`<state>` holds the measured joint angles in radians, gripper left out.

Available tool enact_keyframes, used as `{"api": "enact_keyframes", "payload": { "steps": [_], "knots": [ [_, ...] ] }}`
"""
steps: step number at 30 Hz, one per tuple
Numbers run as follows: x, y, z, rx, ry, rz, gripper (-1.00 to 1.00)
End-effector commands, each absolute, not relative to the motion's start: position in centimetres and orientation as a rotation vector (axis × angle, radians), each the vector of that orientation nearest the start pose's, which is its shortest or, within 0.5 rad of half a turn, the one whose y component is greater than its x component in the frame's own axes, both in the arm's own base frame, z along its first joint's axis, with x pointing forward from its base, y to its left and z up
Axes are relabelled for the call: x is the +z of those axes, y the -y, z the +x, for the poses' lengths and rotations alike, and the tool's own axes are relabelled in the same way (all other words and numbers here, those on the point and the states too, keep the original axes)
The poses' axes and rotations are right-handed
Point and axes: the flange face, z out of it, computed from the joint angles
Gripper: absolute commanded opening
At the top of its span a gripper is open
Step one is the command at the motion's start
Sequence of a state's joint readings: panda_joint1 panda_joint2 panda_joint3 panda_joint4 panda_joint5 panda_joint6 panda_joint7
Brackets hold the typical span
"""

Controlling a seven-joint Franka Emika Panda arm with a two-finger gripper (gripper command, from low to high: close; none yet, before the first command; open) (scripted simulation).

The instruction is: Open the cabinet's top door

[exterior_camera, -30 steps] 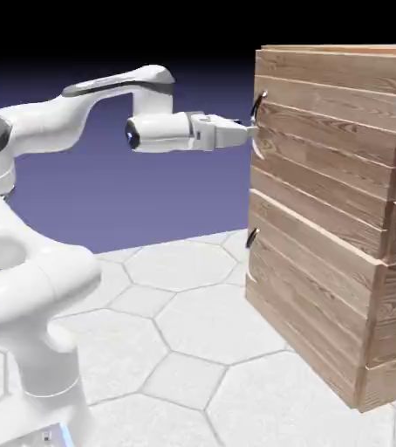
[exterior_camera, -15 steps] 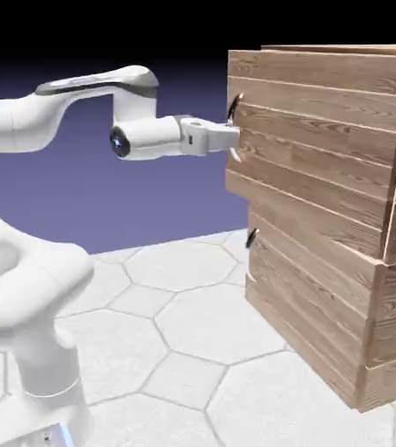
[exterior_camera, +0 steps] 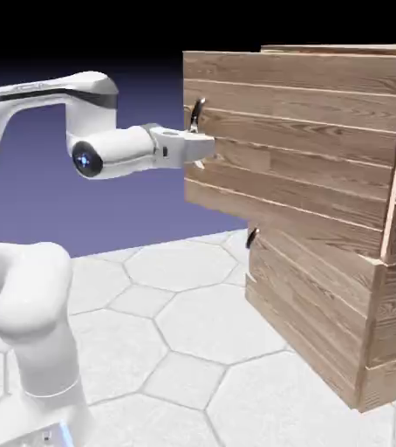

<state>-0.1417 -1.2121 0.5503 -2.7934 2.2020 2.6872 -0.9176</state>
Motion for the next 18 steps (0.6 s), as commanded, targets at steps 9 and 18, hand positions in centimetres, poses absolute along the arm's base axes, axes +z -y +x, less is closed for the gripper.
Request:
{"api": "enact_keyframes", "payload": {
  "steps": [9, 18],
  "knots": [
    [54.8, -5.7, 21.7, -1.317, -0.129, -1.734, -1.0],
    [54.8, -0.9, 18.8, -1.226, -0.02, -1.714, -1.0]
  ]
}}
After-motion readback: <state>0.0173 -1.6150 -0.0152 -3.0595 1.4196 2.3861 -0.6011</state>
